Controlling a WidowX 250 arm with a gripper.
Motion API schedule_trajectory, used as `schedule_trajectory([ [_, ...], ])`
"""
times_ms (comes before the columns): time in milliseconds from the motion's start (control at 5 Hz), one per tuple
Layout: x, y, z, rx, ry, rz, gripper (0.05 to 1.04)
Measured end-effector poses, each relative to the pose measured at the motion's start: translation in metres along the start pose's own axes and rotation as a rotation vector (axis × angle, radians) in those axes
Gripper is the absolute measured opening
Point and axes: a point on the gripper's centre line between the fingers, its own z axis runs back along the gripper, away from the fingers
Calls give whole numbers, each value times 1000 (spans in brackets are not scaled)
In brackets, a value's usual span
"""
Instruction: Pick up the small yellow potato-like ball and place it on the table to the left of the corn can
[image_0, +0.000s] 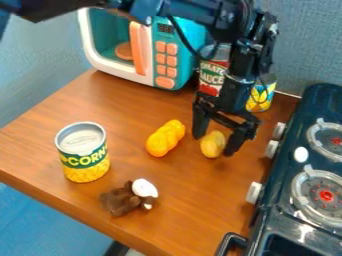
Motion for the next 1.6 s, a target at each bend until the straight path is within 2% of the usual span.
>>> schedule_trajectory([
  [200,2,0,-8,11,29,15,895],
  [400,2,1,-12,20,36,19,722],
  [800,-2,1,-13,9,17,4,721],
  [1000,-21,8,6,-6,-51,-16,721],
  [1200,-47,39,38,-52,-151,41,721],
  [1400,-65,73,40,-61,-139,99,721],
  [1600,-77,119,30,-64,-103,186,721],
])
